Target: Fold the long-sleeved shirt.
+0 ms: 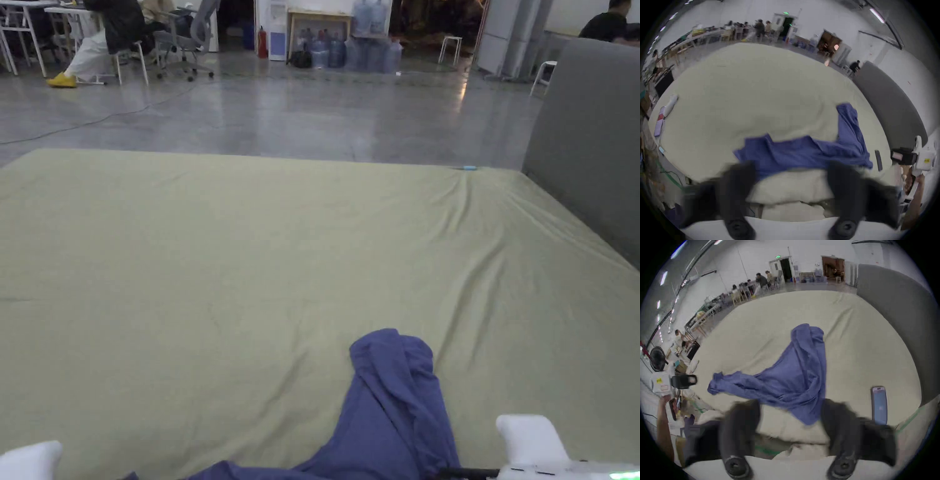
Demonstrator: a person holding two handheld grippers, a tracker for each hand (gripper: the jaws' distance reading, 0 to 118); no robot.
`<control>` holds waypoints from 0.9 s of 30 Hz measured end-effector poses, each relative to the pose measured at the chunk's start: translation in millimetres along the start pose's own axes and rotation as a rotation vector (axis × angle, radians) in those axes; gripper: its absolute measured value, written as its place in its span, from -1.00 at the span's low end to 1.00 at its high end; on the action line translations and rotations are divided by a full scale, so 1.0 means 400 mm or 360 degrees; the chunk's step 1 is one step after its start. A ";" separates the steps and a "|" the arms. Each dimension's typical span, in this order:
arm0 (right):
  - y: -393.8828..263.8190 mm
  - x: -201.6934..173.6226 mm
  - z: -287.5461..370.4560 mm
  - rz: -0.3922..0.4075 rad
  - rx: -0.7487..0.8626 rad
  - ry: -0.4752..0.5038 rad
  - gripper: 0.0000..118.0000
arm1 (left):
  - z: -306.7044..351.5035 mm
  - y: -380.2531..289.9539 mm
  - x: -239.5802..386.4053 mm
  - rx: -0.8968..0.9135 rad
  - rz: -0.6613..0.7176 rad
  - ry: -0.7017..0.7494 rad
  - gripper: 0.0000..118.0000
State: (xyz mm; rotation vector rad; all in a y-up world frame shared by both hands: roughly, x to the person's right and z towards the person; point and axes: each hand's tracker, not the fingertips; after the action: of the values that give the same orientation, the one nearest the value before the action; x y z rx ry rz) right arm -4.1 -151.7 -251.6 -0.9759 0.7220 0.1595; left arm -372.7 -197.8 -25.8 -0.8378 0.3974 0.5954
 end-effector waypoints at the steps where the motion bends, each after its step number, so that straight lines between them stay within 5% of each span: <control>1: -0.029 -0.018 -0.005 0.0019 -0.0010 -0.0022 -1.00 | -0.019 -0.013 0.015 -0.0048 -0.0026 0.0012 -1.00; 3: -0.068 -0.035 -0.021 0.0053 -0.0079 -0.0107 -1.00 | -0.046 -0.054 0.047 -0.0082 -0.0049 0.0052 -1.00; 8: -0.104 -0.020 -0.044 -0.0027 -0.0170 0.0053 -1.00 | -0.083 -0.043 0.111 -0.0170 -0.0034 -0.0120 -1.00; 13: -0.065 0.006 -0.041 0.0016 -0.0103 -0.0088 -1.00 | -0.102 0.057 0.176 -0.0074 -0.0103 -0.0085 -1.00; 25: -0.070 0.036 -0.114 -0.0027 -0.0190 -0.0064 -1.00 | -0.383 0.292 0.445 -0.0132 -0.0183 -0.0359 -1.00; 26: -0.067 0.045 -0.118 -0.0038 -0.0198 -0.0058 -1.00 | -0.425 0.326 0.471 -0.0148 -0.0186 -0.0379 -0.53; 27: -0.065 0.053 -0.121 -0.0051 -0.0200 -0.0057 -1.00 | -0.466 0.357 0.496 -0.0151 -0.0187 -0.0366 0.60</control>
State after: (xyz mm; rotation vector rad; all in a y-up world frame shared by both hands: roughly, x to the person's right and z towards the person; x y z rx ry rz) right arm -0.3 -209.2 -263.6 -1.1013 0.6694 0.1958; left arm -328.4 -203.6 -329.7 -0.8664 0.1107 0.5973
